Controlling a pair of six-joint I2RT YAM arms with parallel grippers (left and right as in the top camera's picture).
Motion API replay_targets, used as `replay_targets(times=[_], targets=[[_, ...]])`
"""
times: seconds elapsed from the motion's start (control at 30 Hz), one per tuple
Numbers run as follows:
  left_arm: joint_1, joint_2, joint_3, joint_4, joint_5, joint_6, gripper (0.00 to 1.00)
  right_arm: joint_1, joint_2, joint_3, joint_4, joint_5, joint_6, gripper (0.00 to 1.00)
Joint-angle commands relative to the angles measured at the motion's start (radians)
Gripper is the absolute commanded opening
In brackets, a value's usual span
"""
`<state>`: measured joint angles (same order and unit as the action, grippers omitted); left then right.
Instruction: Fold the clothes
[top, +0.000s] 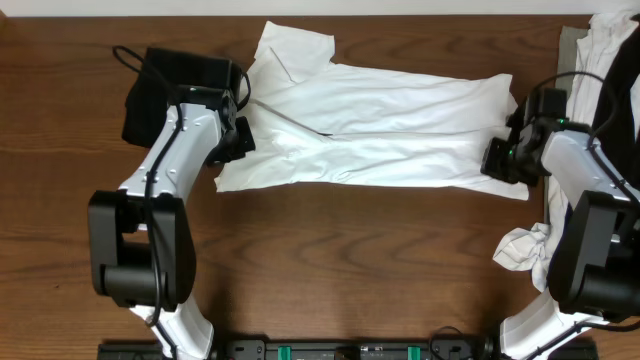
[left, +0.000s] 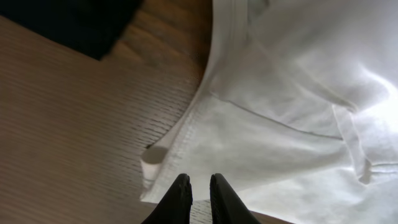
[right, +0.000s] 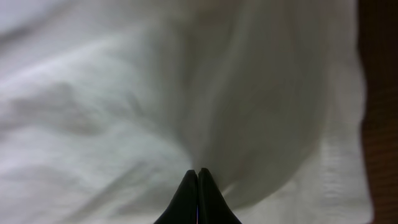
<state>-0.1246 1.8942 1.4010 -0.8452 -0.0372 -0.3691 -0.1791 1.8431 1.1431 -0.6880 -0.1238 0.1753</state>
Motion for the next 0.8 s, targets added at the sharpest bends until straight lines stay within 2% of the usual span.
replay_targets(times=[0.0, 0.37, 0.77], targets=[[0.001, 0.029, -0.013, -0.019, 0.026, -0.002, 0.15, 0.010, 0.008, -0.044, 0.027, 0.002, 0.003, 0.01], [0.002, 0.047, -0.074, -0.025, 0.029, -0.010, 0.15, 0.010, 0.008, -0.080, 0.021, 0.045, 0.003, 0.01], [0.002, 0.047, -0.171, 0.095, 0.023, -0.037, 0.10, 0.010, 0.008, -0.097, 0.021, 0.083, 0.003, 0.01]])
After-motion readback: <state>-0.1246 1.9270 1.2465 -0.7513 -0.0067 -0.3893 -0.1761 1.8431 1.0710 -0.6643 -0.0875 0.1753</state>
